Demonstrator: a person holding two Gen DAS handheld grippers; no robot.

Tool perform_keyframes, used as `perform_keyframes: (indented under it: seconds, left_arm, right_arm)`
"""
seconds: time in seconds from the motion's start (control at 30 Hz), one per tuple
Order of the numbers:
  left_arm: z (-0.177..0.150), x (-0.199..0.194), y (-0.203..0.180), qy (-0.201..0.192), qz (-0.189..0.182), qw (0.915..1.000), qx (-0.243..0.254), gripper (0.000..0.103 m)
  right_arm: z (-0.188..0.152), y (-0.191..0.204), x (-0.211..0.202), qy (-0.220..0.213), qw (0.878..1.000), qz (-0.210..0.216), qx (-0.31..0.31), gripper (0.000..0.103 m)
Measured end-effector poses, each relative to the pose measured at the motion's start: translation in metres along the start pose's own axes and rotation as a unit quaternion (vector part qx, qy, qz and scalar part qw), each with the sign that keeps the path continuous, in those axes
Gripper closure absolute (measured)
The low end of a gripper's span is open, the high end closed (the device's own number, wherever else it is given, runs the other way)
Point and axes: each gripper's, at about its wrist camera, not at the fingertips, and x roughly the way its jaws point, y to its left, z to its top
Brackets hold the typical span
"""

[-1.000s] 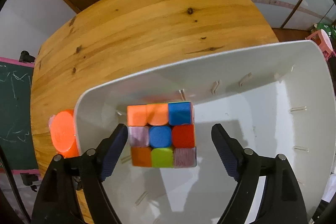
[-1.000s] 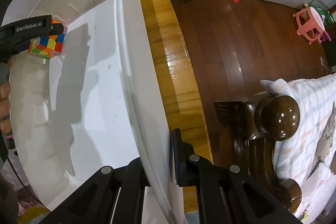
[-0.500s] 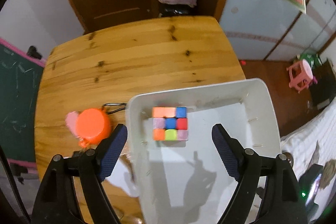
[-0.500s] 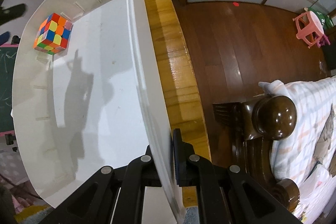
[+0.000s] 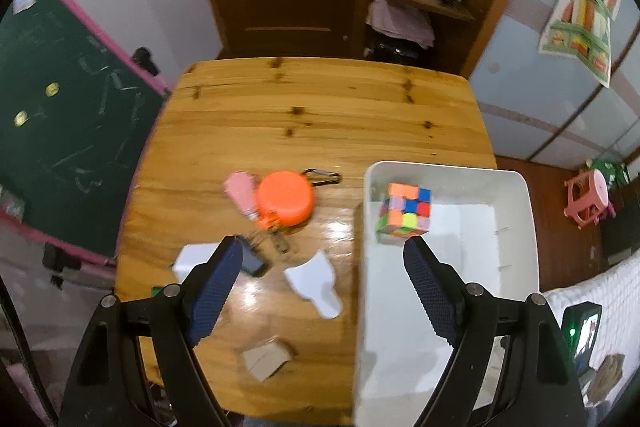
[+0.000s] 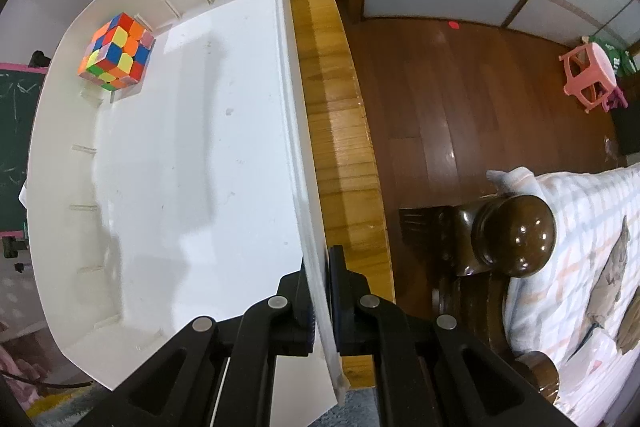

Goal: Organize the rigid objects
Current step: 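Move the left tool to the beige paper block and grasp it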

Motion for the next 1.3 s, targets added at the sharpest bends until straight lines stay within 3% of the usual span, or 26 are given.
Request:
perform_keyframes:
  seconds: [0.3, 0.83, 1.13, 1.2, 1.3]
  left_arm:
    - [-0.034, -0.033, 0.052, -0.022, 0.031, 0.9986, -0.037, 0.018]
    - [-0.080, -0.010, 0.083, 0.020, 0.051, 0.9980, -0.033, 0.018]
    - [-0.112, 0.044, 0.076, 0.091, 0.056, 0.9939, 0.027, 0.018]
    - [-0.120, 0.057, 0.077, 0.115, 0.052, 0.9919, 0.020, 0.018]
    - [-0.127, 0.076, 0.084, 0.155, 0.020, 0.9872, -0.035, 0.018]
  right_arm:
    - [0.001, -0.002, 0.001, 0.002, 1.000, -0.001, 0.004, 0.098]
    - [-0.004, 0.002, -0.010, -0.005, 1.000, -0.002, 0.003, 0.098]
    - [-0.007, 0.005, -0.012, -0.012, 1.000, -0.004, -0.008, 0.099]
    - [-0.008, 0.005, -0.012, -0.011, 1.000, -0.002, -0.003, 0.099]
    - [-0.008, 0.001, -0.009, -0.009, 1.000, 0.004, 0.005, 0.099]
